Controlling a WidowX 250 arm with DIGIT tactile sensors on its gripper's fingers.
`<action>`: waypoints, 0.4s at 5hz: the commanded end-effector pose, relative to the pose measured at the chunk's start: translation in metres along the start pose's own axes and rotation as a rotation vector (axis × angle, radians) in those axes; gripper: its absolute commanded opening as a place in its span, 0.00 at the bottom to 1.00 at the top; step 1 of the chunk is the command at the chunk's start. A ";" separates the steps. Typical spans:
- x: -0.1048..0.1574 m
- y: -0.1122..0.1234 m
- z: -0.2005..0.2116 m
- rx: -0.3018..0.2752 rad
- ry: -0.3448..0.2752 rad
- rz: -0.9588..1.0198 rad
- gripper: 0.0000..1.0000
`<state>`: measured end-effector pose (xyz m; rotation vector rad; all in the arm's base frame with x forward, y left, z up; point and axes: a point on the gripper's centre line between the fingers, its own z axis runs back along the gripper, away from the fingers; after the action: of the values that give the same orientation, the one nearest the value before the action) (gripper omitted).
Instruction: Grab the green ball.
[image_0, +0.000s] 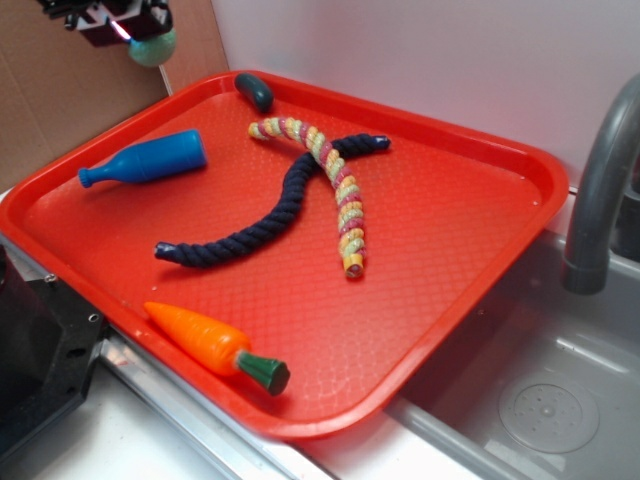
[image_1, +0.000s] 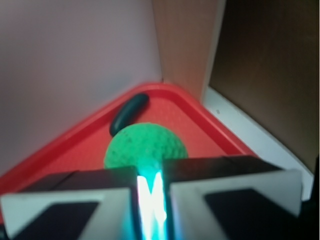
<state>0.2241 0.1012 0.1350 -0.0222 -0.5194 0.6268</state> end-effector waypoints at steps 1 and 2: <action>-0.013 -0.033 0.093 -0.007 0.396 -0.202 0.00; -0.006 -0.030 0.118 -0.067 0.421 -0.321 0.00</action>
<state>0.1807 0.0339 0.2153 -0.1332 -0.0705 0.2796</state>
